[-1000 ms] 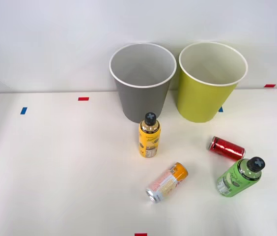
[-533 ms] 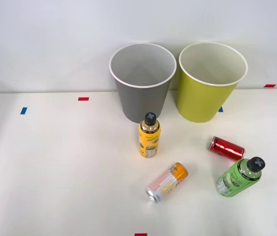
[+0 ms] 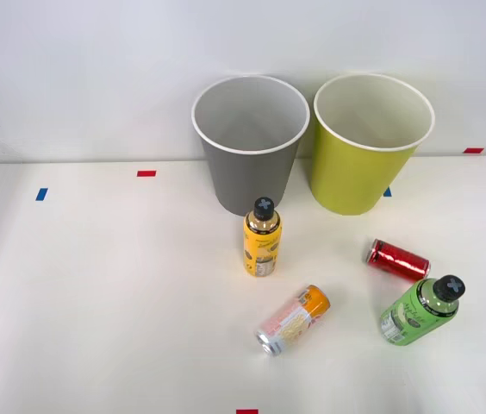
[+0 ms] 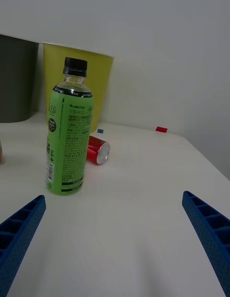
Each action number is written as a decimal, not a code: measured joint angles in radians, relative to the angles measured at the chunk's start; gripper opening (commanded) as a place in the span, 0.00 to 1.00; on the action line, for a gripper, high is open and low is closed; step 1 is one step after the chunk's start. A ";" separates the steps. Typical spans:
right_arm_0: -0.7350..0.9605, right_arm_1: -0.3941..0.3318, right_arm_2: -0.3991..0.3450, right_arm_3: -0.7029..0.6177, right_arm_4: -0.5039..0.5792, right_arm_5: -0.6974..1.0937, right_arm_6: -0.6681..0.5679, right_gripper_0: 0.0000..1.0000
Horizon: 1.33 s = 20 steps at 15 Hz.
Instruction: Put cans in the gray bin, plastic bottles in the light green bin
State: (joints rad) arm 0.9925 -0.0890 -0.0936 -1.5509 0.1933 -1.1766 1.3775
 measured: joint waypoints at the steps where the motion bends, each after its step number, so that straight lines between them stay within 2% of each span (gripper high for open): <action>1: 0.000 0.000 0.000 0.000 0.000 0.000 0.000 1.00; 9: 0.000 0.000 0.000 0.000 0.000 0.000 0.000 1.00; 13: -0.036 -0.006 0.024 0.050 -0.010 -0.044 0.005 1.00; 15: -0.046 -0.038 0.086 0.049 -0.028 -0.081 0.021 1.00; 17: -0.080 -0.081 0.158 0.047 -0.096 -0.085 0.044 1.00; 20: -0.143 -0.113 0.215 0.046 -0.138 -0.025 0.071 1.00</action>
State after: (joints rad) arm 0.8494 -0.2015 0.1212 -1.5048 0.0556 -1.2021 1.4489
